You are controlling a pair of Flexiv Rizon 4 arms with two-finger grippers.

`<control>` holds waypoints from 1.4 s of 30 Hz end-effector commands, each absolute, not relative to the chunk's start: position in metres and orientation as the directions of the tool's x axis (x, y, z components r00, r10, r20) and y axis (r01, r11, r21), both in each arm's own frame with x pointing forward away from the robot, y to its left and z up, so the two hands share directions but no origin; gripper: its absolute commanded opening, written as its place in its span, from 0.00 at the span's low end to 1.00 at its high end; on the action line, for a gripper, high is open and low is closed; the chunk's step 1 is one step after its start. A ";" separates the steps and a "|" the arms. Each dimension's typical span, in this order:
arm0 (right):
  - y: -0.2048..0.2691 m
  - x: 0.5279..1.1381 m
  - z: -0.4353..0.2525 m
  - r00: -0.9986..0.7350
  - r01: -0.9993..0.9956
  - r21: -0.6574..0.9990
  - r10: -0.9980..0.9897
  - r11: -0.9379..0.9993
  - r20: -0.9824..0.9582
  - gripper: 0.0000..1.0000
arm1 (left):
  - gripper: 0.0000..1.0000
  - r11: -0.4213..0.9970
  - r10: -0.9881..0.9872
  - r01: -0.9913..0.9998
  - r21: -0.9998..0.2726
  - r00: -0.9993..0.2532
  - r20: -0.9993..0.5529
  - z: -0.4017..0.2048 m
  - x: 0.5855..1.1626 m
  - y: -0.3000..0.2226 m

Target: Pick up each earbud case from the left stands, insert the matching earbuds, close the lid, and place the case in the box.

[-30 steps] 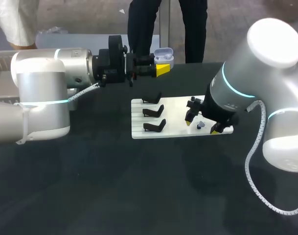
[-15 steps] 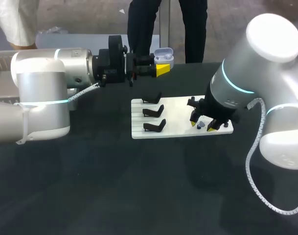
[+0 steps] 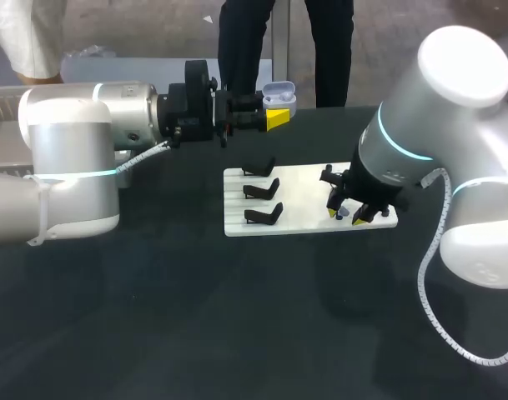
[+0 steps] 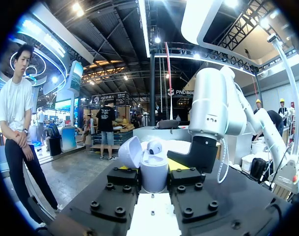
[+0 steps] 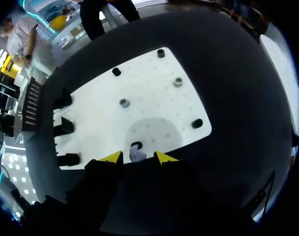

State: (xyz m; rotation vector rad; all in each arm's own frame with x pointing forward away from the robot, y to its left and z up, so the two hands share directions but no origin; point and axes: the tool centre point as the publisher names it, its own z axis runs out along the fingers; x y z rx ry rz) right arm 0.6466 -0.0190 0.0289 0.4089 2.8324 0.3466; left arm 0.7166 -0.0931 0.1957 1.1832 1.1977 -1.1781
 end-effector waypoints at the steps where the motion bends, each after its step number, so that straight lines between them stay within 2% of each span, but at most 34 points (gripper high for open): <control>1: -0.017 0.649 0.027 -0.929 0.242 0.267 0.303 0.933 -0.214 0.39 | 0.00 0.040 -0.020 0.999 0.024 0.025 -0.999 0.195 0.715 -0.093; 18: -0.016 0.651 0.025 -0.928 0.247 0.262 0.306 0.933 -0.213 0.26 | 0.00 0.040 -0.020 0.999 0.024 0.025 -0.999 0.195 0.715 -0.093; 32: -0.017 0.650 0.023 -0.927 0.250 0.252 0.306 0.935 -0.216 0.24 | 0.00 0.040 -0.020 0.999 0.024 0.025 -0.999 0.195 0.715 -0.093; 35: -0.016 0.650 0.023 -0.927 0.247 0.245 0.302 0.938 -0.222 0.13 | 0.00 0.040 -0.020 0.999 0.024 0.025 -0.999 0.195 0.715 -0.093; 37: -0.016 0.650 0.022 -0.926 0.251 0.248 0.307 0.936 -0.219 0.00 | 0.00 0.040 -0.020 0.999 0.024 0.025 -0.999 0.195 0.715 -0.093; 42: -0.015 0.648 0.024 -0.927 0.249 0.241 0.303 0.938 -0.220 0.00 | 0.00 0.040 -0.020 0.999 0.024 0.025 -0.999 0.195 0.715 -0.093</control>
